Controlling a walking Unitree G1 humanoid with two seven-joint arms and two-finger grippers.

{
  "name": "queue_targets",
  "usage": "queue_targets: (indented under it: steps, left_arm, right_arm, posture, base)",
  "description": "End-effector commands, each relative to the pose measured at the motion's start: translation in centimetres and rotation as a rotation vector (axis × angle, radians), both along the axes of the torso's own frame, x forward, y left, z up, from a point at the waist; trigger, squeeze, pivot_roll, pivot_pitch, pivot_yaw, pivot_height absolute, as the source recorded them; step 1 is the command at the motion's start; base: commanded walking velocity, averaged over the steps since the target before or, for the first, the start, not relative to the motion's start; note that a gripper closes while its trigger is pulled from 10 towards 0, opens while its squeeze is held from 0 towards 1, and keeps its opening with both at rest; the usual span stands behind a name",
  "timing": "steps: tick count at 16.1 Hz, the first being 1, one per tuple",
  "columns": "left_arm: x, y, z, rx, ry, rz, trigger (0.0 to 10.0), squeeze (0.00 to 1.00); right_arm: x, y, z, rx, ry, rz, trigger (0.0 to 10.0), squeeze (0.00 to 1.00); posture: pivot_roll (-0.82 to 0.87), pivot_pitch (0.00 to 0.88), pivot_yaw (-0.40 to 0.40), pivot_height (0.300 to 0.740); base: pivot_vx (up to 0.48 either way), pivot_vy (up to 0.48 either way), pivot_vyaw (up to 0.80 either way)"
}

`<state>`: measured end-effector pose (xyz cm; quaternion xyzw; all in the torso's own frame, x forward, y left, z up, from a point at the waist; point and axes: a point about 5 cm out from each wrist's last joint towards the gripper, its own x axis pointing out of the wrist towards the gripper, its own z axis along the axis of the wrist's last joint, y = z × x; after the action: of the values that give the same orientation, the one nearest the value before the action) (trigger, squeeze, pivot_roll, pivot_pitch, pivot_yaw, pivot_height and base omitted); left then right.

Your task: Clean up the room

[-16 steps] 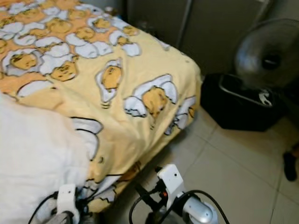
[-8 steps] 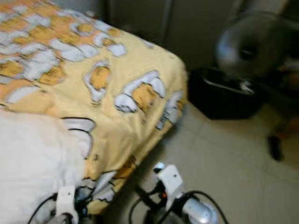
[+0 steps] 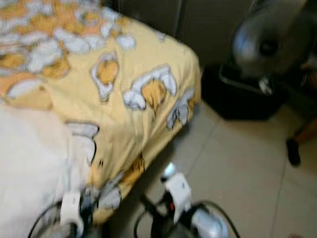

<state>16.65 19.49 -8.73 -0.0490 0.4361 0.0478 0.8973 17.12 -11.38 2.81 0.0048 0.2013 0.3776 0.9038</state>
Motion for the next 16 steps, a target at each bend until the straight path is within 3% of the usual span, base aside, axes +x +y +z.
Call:
queue_targets:
  steps: [1,9,11,12,16]
  left_arm:
    - [-1.9,-0.2,-0.9,0.006,0.076,0.008,10.0,0.0]
    - [-0.7,-2.1,-0.7,-0.019,0.053,-0.023,10.0,0.0]
    - [-0.4,-3.4,-0.7,-0.094,0.06,0.008,10.0,0.0]
    - [-0.4,-5.0,-0.8,-0.146,0.078,0.003,10.0,0.0]
    - [-0.8,-8.3,-1.0,-0.203,0.16,-0.074,10.0,0.0]
  right_arm:
    - [-0.1,-0.5,0.0,-0.015,0.0,-0.006,10.0,0.0]
    - [0.2,-0.7,0.3,-0.018,-0.003,0.003,10.0,0.0]
    - [0.3,-0.8,0.4,-0.019,-0.003,0.005,10.0,0.0]
    - [0.4,-1.1,0.4,-0.034,-0.014,-0.002,10.0,0.0]
    - [1.1,-2.2,0.8,-0.054,-0.032,-0.07,10.0,0.0]
  posture:
    - [-0.12,0.09,-0.063,0.698]
    - [-0.12,0.088,-0.071,0.698]
    - [-0.13,0.093,-0.075,0.698]
    - [-0.14,0.097,-0.08,0.698]
    - [-0.16,0.1,-0.091,0.698]
  base:
    - [-0.442,0.0,0.0]
    - [0.0,0.0,0.0]
    - [0.0,0.0,0.0]
    - [0.0,0.0,0.0]
    - [0.0,0.0,0.0]
